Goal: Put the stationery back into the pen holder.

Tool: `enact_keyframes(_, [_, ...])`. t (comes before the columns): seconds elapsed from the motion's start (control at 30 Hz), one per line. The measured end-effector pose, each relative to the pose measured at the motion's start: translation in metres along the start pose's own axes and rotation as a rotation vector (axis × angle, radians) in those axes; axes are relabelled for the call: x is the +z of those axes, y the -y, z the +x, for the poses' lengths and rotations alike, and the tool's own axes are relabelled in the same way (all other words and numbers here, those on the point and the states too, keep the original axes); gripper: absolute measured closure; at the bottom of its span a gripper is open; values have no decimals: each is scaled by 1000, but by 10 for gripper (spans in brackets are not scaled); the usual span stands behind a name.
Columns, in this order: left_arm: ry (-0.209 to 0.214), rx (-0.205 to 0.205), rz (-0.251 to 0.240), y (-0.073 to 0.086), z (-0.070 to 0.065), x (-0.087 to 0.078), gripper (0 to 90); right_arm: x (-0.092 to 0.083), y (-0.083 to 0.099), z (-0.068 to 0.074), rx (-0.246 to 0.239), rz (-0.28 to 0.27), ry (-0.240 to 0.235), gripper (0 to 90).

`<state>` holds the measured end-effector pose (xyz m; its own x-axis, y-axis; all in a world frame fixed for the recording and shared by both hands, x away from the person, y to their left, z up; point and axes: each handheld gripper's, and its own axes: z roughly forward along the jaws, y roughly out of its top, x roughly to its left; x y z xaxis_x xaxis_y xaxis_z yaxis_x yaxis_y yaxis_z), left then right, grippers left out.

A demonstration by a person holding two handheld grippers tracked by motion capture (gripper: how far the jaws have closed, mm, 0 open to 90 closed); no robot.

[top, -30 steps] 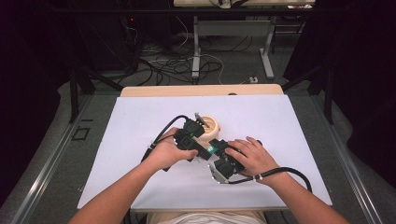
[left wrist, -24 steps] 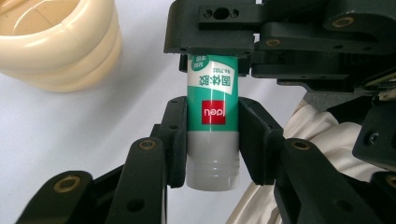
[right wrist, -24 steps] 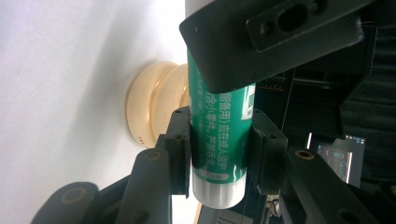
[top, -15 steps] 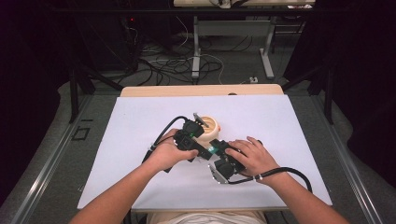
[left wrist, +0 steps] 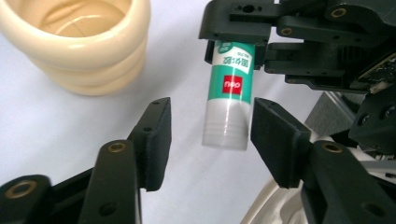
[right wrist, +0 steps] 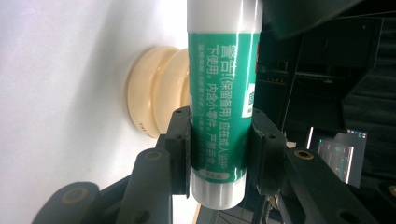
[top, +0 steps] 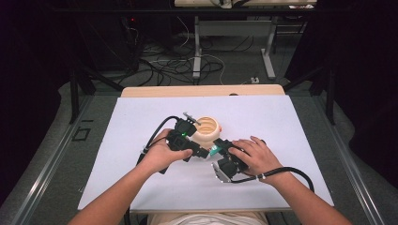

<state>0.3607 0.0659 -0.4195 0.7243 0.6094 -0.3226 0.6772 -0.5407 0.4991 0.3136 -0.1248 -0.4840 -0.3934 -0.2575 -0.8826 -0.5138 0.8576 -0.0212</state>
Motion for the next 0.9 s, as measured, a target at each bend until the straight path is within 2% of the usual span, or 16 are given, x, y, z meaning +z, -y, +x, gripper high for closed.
enact_keyframes(0.17, [-20,19,-41,6,7,-7,422,0,3,-2,7,9,2,654])
enact_keyframes(0.4, [-46,2,-86,13,15,-14,393,0,7,-4,19,10,5,654])
enact_keyframes(0.5, [-73,-2,-109,15,19,-15,378,-2,8,-5,34,4,11,654])
enact_keyframes(0.77, [-124,-15,-151,18,27,-20,324,-9,13,-12,96,-16,32,654])
enact_keyframes(0.87, [-149,-29,-190,19,29,-22,314,-9,16,-14,134,-33,54,654])
enact_keyframes(0.9, [-161,-40,-202,20,29,-23,307,-10,17,-16,148,-21,56,655])
